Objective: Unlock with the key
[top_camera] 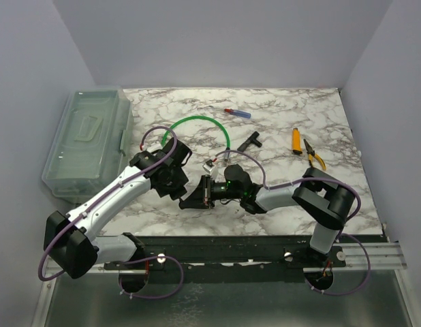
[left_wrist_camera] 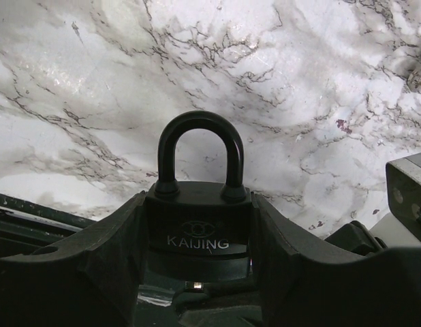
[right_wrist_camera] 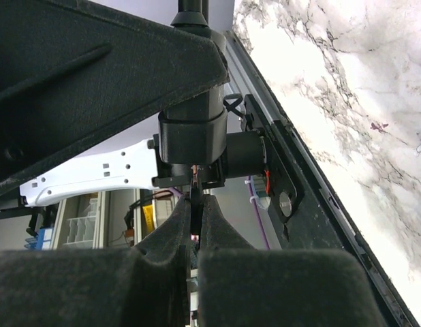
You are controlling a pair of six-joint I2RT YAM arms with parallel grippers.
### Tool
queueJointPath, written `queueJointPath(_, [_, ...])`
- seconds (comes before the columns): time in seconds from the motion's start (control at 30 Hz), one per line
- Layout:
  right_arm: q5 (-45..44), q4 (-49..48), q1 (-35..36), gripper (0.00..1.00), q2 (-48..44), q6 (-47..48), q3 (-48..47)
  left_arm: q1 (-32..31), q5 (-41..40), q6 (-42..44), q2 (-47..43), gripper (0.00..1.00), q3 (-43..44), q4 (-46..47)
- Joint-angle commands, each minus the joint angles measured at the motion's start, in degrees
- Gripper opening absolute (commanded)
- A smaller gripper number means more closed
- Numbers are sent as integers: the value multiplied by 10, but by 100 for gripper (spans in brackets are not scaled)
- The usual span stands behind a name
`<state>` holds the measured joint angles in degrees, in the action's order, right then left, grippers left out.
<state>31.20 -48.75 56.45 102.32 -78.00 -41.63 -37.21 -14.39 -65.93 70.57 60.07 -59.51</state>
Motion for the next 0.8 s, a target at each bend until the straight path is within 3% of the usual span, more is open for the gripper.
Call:
queueJointPath(0.0, [-16, 5, -10, 0, 9, 4, -21, -11, 32, -4, -21, 0, 3, 55])
queueJointPath(0.47, [-11, 35, -46, 0, -16, 13, -17, -15, 47, 24, -17, 0, -5, 58])
queueJointPath(0.67, [-59, 139, -45, 0, -29, 77, -52, -17, 63, 15, -16, 0, -8, 69])
queueJointPath(0.77, [-41, 96, -53, 0, -25, 64, -39, -18, 62, 16, -16, 0, -2, 70])
